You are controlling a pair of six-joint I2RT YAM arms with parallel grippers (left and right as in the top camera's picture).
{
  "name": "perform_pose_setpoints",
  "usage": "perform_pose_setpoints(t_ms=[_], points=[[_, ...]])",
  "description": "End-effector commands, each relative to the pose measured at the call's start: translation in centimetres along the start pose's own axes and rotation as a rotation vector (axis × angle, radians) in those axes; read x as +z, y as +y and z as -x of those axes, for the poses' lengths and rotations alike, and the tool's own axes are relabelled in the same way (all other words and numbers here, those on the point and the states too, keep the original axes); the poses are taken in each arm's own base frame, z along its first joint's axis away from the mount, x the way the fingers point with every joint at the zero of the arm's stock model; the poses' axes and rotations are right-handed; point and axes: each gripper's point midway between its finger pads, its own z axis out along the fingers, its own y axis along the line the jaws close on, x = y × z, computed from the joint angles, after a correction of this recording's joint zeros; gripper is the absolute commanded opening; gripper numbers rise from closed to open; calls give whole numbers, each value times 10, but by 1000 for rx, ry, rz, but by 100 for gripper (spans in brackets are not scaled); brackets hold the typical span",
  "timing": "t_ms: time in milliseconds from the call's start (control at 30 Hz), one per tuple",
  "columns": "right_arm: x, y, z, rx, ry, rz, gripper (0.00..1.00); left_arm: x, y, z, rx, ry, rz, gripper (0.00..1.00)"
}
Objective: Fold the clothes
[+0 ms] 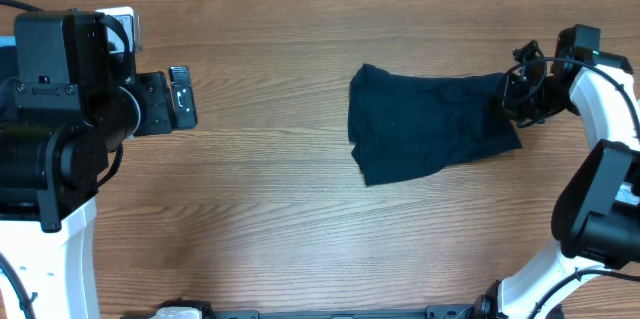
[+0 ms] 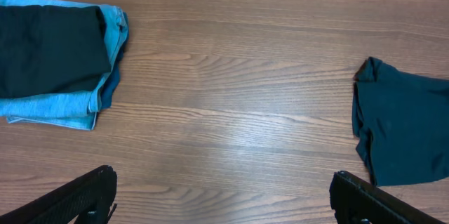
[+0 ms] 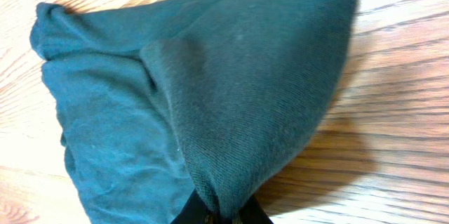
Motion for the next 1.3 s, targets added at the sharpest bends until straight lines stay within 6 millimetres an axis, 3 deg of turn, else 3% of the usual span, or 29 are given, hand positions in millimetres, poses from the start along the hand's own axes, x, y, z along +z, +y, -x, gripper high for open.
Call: perform_pose_setpoints(t_ms=[0, 167, 533, 633, 1267], points=[[-4, 26, 3, -46, -15, 8, 4, 0, 0, 1, 13, -2, 9, 100], [-9, 36, 1, -95, -11, -97, 4, 0, 0, 1, 13, -2, 9, 100], [-77, 68, 27, -135, -80, -160, 4, 0, 0, 1, 13, -2, 9, 100], [-88, 85, 26, -176, -75, -173, 4, 0, 0, 1, 13, -2, 9, 100], [-48, 144, -14, -377, 46, -255, 4, 0, 0, 1, 13, -2, 9, 100]])
